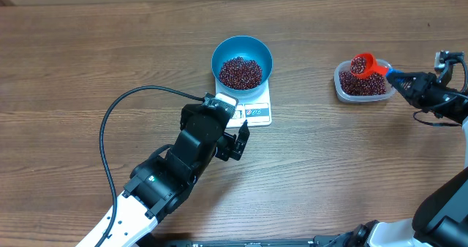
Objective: Scoop item into bowl and weigh 150g on scale
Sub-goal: 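Lift the filled scoop out of the tub with the right gripper, then carry the filled scoop left over the teal bowl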
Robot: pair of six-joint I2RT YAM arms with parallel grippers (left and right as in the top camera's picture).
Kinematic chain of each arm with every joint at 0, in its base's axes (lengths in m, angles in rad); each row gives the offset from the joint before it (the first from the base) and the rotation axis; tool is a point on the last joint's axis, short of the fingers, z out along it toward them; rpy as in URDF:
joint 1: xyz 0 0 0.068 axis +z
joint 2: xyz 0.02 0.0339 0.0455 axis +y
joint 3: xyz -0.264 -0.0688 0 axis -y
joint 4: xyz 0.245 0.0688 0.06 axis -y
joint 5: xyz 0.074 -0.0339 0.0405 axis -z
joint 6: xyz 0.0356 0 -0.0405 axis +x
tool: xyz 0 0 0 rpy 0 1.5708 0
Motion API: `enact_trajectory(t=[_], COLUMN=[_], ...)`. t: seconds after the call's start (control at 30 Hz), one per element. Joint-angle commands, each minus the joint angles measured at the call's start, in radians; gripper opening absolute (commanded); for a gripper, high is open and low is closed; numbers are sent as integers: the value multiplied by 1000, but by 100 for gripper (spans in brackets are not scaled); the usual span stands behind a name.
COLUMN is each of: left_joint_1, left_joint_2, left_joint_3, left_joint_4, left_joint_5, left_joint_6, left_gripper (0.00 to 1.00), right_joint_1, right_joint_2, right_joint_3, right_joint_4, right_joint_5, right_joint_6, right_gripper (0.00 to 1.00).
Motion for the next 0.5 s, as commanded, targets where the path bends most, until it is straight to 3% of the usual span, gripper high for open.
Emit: enact_trajectory(t=[0.0, 0.47], left_joint_1=[4, 4], left_joint_2=[-17, -17], left_joint_3=[6, 6], left_joint_4=[0, 0], left_joint_5=[8, 8], left_joint_6=[-1, -1], left_gripper=[100, 100], right_joint_1=[1, 126], right_joint_2=[5, 5], right_joint_3=[-6, -6], right_joint_4=[3, 9], right_joint_5=[-121, -190], right_joint_6=[3, 3], right_gripper=[4, 4])
